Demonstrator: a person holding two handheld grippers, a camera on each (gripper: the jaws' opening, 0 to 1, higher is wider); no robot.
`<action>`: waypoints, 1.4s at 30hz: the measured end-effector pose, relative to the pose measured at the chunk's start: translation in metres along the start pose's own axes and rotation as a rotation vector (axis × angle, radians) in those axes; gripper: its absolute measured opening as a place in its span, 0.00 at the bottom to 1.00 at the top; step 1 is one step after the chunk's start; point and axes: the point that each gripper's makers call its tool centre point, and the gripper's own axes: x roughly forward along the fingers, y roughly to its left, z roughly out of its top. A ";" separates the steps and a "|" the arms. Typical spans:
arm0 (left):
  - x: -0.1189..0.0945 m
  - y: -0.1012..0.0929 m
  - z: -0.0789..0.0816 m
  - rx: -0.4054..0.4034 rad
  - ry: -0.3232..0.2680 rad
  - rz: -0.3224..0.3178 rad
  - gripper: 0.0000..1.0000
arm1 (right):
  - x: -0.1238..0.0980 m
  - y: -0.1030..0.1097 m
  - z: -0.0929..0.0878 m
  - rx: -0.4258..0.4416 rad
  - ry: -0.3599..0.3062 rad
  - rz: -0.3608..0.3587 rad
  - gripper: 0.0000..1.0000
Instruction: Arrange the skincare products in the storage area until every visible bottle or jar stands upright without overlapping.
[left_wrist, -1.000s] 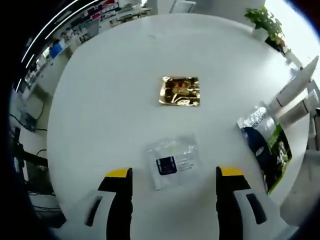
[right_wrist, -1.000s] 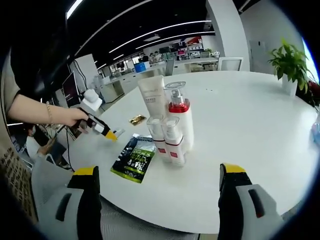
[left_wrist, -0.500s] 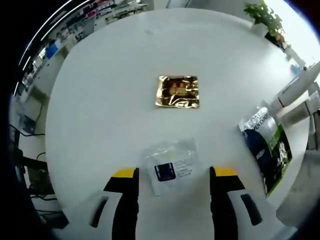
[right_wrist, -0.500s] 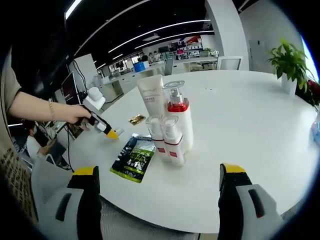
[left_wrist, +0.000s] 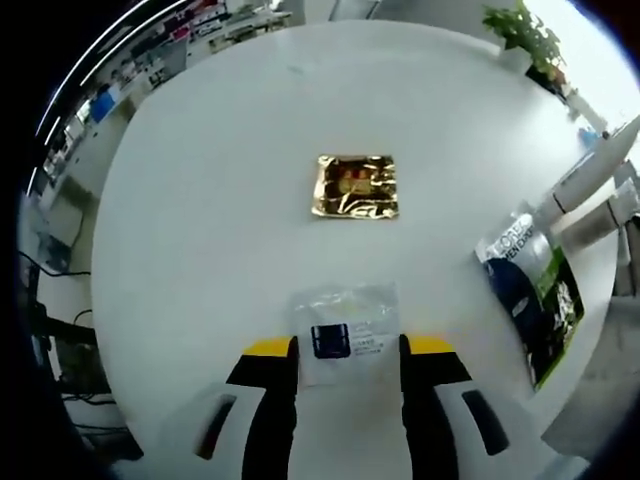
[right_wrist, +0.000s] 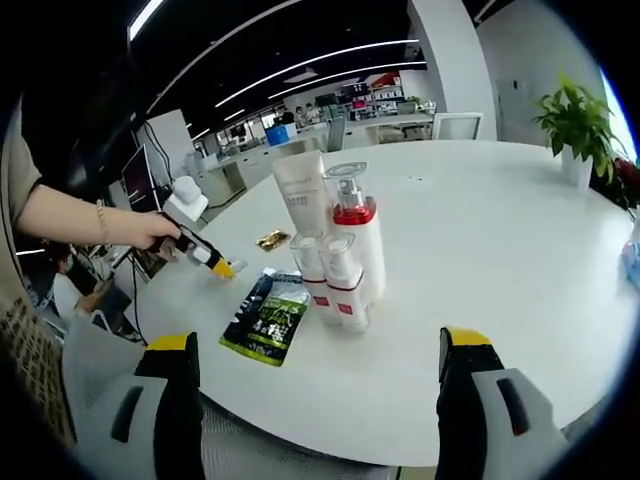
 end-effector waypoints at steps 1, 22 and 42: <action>0.000 -0.001 0.000 0.001 -0.003 -0.001 0.38 | 0.000 0.000 0.000 0.000 -0.001 0.000 1.00; -0.034 -0.034 0.010 -0.012 -0.130 -0.075 0.38 | 0.001 0.007 0.000 -0.018 0.000 0.029 1.00; -0.085 -0.071 0.012 0.011 -0.307 -0.129 0.38 | 0.000 0.026 0.003 -0.083 0.000 0.105 0.92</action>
